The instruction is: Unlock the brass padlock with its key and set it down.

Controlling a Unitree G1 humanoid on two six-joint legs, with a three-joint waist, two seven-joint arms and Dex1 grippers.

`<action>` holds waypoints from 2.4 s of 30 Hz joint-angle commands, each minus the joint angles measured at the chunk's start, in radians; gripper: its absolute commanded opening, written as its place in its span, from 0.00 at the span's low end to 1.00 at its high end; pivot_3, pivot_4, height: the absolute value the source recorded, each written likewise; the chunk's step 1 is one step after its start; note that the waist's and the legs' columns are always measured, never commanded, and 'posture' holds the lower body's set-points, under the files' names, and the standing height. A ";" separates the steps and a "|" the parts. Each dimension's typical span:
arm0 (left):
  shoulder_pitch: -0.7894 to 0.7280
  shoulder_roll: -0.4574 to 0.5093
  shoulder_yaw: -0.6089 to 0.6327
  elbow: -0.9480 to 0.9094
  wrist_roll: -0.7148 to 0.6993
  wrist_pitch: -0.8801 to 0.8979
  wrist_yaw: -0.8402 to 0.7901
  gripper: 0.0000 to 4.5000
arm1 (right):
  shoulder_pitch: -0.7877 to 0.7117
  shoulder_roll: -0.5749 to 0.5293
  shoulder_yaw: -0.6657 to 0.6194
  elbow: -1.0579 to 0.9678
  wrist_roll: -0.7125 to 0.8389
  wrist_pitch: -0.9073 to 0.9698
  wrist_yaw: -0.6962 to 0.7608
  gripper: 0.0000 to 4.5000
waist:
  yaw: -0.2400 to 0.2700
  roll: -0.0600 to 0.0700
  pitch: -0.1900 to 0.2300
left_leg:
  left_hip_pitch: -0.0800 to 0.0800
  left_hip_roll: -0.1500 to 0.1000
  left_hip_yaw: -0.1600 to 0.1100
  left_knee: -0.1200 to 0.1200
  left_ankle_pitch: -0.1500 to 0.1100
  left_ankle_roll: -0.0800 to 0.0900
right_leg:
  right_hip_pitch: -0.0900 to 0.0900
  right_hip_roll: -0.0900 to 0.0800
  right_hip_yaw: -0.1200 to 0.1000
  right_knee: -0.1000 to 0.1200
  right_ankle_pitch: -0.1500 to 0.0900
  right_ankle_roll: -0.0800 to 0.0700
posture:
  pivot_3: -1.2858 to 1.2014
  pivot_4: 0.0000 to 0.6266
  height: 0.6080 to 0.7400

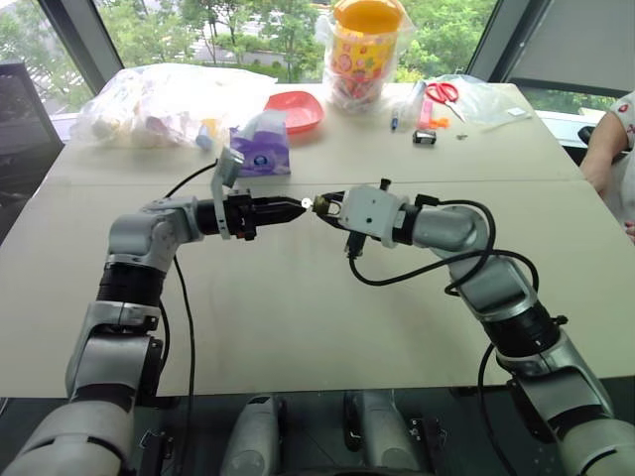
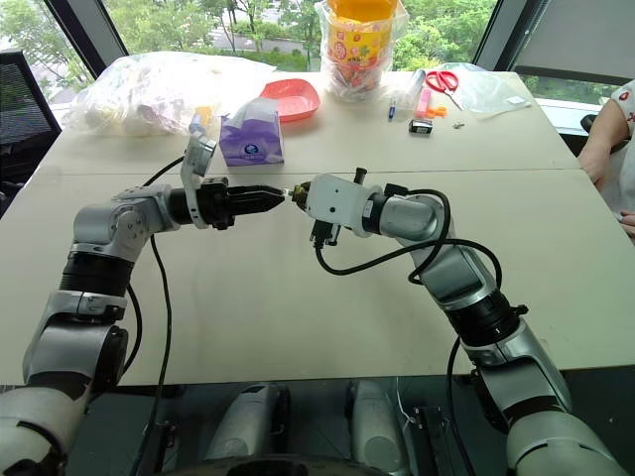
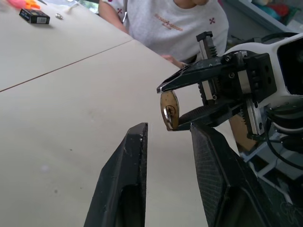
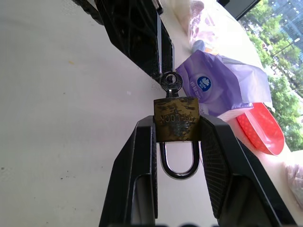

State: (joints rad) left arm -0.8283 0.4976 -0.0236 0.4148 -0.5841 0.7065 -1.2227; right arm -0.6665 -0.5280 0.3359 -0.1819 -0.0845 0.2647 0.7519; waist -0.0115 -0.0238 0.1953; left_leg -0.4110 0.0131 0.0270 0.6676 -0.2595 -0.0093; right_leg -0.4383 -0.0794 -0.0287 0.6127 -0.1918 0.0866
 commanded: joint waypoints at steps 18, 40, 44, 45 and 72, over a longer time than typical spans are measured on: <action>-0.038 -0.019 0.023 0.007 0.027 -0.043 -0.022 0.01 | -0.013 0.024 -0.018 -0.038 -0.012 0.000 0.001 0.15 | 0.000 0.000 0.000 | 0.000 0.000 0.000 0.000 0.000 0.000 | 0.000 0.000 0.000 0.000 0.000 0.000 | 0.52 0.24 1.00; -0.027 0.006 -0.059 -0.051 0.183 -0.228 -0.034 0.01 | -0.011 0.033 -0.026 -0.043 -0.003 0.046 0.021 0.15 | -0.001 0.000 0.000 | 0.000 0.000 0.000 0.000 0.000 0.000 | 0.000 0.000 0.000 0.000 0.000 0.000 | 0.52 0.24 1.00; -0.055 0.009 -0.002 -0.080 0.094 -0.093 -0.034 0.30 | -0.012 0.038 -0.031 -0.030 -0.022 0.003 -0.006 0.15 | -0.002 0.000 0.000 | 0.000 0.000 0.000 0.000 0.000 0.000 | 0.000 0.000 0.000 0.001 0.000 0.001 | 0.52 0.24 1.00; -0.056 0.008 0.000 -0.091 0.090 -0.074 -0.028 0.40 | -0.013 0.039 -0.031 -0.025 -0.024 -0.004 -0.010 0.15 | -0.002 0.000 0.000 | 0.000 0.000 0.000 0.000 0.000 0.000 | 0.000 0.000 0.000 0.000 0.000 0.001 | 0.52 0.24 1.00; -0.039 -0.051 -0.049 -0.043 0.151 -0.118 -0.015 0.00 | -0.007 0.055 -0.020 -0.047 -0.063 -0.008 -0.015 0.15 | -0.001 0.000 0.000 | 0.000 0.000 0.000 0.000 0.000 0.000 | 0.000 0.000 0.000 0.001 0.000 0.001 | 0.52 0.24 1.00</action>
State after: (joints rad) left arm -0.8605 0.4312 -0.0604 0.3970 -0.4478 0.6015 -1.2218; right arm -0.6567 -0.4788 0.3414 -0.1819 -0.1558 0.2600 0.7362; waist -0.0123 -0.0238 0.1953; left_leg -0.4109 0.0128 0.0267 0.6677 -0.2594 -0.0092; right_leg -0.4381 -0.0795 -0.0284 0.6134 -0.1921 0.0873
